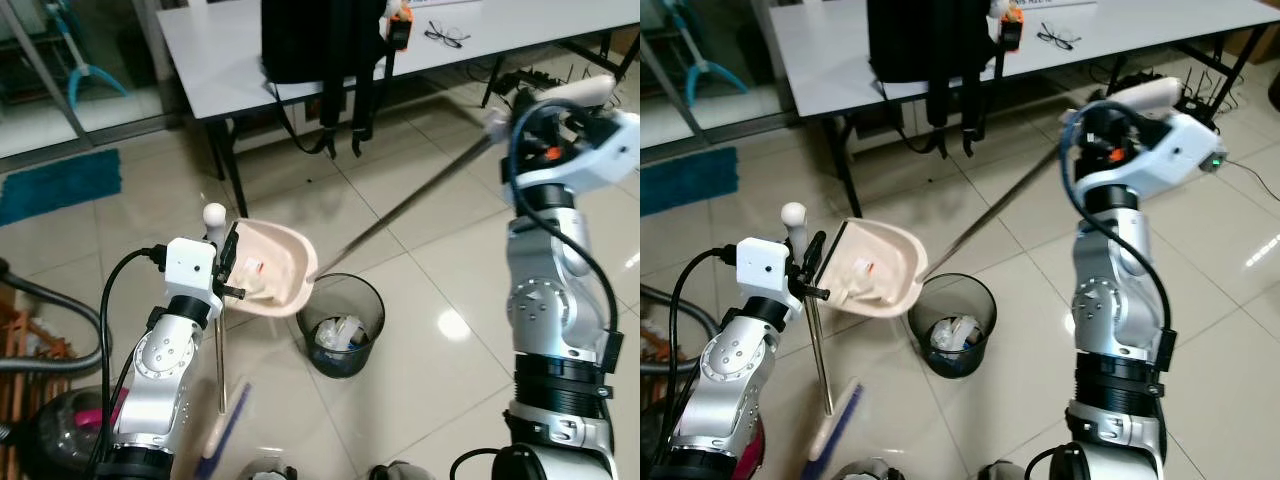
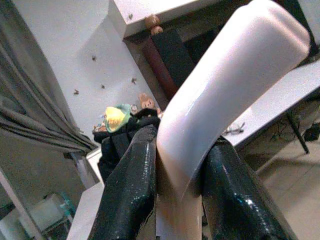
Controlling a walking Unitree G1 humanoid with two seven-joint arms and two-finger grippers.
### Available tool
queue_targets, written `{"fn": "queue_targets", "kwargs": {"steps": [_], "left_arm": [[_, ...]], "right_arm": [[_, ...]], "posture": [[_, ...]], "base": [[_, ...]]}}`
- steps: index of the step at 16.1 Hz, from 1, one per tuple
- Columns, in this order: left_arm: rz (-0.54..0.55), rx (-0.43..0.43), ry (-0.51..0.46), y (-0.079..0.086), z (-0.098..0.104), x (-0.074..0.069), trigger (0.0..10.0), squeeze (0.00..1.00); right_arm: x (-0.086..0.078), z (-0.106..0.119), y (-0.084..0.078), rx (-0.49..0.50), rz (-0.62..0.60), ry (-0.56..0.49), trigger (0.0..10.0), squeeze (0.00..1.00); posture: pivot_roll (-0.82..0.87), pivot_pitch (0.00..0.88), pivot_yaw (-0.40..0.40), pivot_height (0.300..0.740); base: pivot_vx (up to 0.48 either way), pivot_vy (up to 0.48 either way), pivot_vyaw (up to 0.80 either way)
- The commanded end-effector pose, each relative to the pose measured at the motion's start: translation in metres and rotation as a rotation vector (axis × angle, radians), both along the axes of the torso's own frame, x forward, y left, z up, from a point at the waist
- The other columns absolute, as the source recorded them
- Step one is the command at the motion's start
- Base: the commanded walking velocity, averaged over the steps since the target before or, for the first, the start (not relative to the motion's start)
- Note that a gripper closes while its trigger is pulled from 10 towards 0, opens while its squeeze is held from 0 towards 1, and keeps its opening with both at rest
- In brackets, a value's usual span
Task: Sweep floor
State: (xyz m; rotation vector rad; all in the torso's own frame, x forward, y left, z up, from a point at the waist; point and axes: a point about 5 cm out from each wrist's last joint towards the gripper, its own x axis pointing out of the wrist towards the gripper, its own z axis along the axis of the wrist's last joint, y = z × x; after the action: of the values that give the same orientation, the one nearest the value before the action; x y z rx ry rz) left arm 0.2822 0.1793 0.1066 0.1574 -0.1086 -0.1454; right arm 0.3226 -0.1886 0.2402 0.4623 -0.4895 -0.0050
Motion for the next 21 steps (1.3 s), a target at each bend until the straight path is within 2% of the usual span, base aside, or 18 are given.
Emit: {"fn": "queue_targets", "kwargs": {"steps": [1, 5, 8, 11, 12, 15, 16, 18, 21], "left_arm": [[-0.007, 0.01, -0.024, 0.0, 0.006, 0.001, 10.0, 0.0], [-0.011, 0.011, -0.021, -0.001, 0.006, 0.001, 10.0, 0.0], [-0.012, 0.009, -0.018, -0.001, 0.006, 0.001, 10.0, 0.0], [-0.014, 0.008, -0.017, -0.002, 0.005, 0.001, 10.0, 0.0], [-0.015, 0.008, -0.015, -0.002, 0.005, 0.002, 10.0, 0.0], [-0.018, 0.011, -0.015, -0.002, 0.006, 0.002, 10.0, 0.0], [-0.019, 0.012, -0.016, -0.002, 0.006, 0.002, 10.0, 0.0], [-0.02, 0.015, -0.017, -0.002, 0.006, 0.002, 10.0, 0.0], [-0.024, 0.02, -0.017, -0.002, 0.006, 0.003, 10.0, 0.0]], "right_arm": [[-0.004, 0.013, -0.008, -0.028, -0.054, -0.073, 10.0, 0.0], [-0.008, 0.024, -0.006, -0.187, -0.055, -0.151, 10.0, 0.0], [-0.012, 0.026, 0.011, -0.424, 0.003, -0.217, 10.0, 0.0], [-0.019, 0.021, 0.033, -0.591, 0.106, -0.29, 10.0, 0.0], [-0.022, 0.017, 0.044, -0.666, 0.157, -0.322, 10.0, 0.0], [-0.035, 0.004, 0.065, -0.772, 0.259, -0.399, 10.0, 0.0], [-0.041, -0.004, 0.075, -0.835, 0.322, -0.42, 10.0, 0.0], [-0.049, -0.017, 0.086, -0.926, 0.376, -0.445, 10.0, 0.0], [-0.057, -0.028, 0.093, -0.989, 0.422, -0.48, 10.0, 0.0]], "posture": [[0.02, 0.084, 0.042, 0.74], [0.02, 0.085, 0.043, 0.74], [0.02, 0.085, 0.042, 0.74], [0.02, 0.086, 0.041, 0.74], [0.02, 0.087, 0.041, 0.74], [0.02, 0.087, 0.043, 0.74], [0.03, 0.087, 0.043, 0.74], [0.03, 0.085, 0.042, 0.74], [0.03, 0.083, 0.044, 0.74]], "base": [[0.0, 0.0, 0.0], [0.0, 0.0, 0.0], [0.0, 0.0, 0.0], [0.0, 0.0, 0.0], [0.0, 0.0, 0.0], [0.0, 0.0, 0.0], [0.0, 0.0, 0.0], [0.0, 0.0, 0.0], [0.0, 0.0, 0.0]]}}
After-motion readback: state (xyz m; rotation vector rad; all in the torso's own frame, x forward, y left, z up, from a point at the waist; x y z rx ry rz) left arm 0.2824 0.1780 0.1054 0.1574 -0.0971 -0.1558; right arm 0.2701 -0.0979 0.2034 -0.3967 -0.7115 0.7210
